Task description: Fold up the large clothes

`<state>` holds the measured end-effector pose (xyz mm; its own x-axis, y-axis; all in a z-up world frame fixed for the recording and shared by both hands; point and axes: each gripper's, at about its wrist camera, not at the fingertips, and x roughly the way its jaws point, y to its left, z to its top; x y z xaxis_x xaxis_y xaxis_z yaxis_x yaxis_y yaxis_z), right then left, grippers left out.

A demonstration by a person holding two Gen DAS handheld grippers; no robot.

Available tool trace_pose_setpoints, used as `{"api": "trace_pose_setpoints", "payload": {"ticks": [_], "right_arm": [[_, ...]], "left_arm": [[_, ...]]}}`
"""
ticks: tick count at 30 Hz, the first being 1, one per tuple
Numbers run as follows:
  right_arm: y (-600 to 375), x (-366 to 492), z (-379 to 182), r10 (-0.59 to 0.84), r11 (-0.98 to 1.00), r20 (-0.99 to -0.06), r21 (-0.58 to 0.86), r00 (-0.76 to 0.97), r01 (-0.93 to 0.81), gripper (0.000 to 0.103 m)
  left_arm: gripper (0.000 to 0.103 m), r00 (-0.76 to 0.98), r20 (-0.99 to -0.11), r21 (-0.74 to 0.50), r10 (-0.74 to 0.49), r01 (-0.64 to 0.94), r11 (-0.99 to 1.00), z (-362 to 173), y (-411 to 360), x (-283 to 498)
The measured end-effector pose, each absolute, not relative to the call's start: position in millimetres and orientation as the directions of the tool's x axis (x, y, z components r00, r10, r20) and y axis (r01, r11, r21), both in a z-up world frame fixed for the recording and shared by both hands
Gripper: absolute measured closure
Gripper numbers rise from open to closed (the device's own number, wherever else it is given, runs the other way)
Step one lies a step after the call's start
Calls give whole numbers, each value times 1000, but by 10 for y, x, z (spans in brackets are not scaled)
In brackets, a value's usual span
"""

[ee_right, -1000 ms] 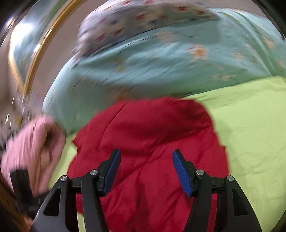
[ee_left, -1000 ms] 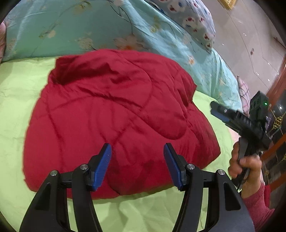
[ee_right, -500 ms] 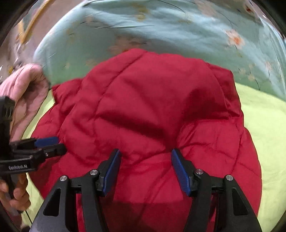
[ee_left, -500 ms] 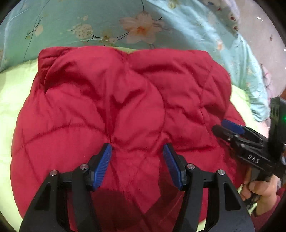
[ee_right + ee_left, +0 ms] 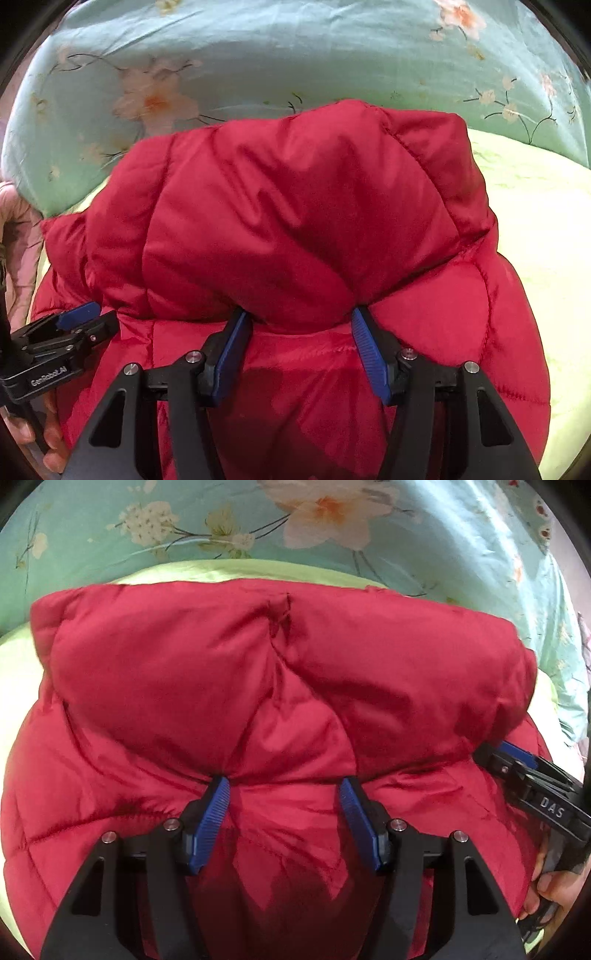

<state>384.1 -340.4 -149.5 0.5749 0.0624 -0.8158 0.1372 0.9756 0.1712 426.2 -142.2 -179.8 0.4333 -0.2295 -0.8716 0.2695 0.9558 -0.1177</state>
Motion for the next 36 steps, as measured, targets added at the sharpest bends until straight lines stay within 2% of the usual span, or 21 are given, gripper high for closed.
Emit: {"api": "trace_pose_setpoints", "payload": {"ticks": [10, 15, 19, 24, 32, 36], "right_arm": [[-3667, 3989, -1533, 119, 956, -809, 250, 575, 155, 44], [-3827, 3707, -1398, 150, 946, -781, 291, 606, 141, 42], [-3972, 3437, -1233, 159, 942, -752, 309, 639, 130, 42], [-4185, 3013, -1049, 152, 933, -713, 332, 685, 139, 34], [-4205, 2563, -885, 188, 911, -678, 391, 710, 132, 32], [-4023, 2537, -858, 199, 922, -676, 374, 710, 98, 32]], "left_arm": [[40, 418, -875, -142, -244, 261, 955, -1819, -1348, 4211], [40, 414, -863, -187, -291, 274, 943, -1659, -1216, 3959], [36, 421, -844, -225, -333, 286, 931, -1466, -1019, 3682], [30, 451, -805, -279, -385, 285, 917, -1234, -737, 3383], [30, 476, -792, -281, -383, 272, 920, -1099, -685, 3311], [30, 520, -778, -253, -354, 256, 933, -1065, -479, 3096]]}}
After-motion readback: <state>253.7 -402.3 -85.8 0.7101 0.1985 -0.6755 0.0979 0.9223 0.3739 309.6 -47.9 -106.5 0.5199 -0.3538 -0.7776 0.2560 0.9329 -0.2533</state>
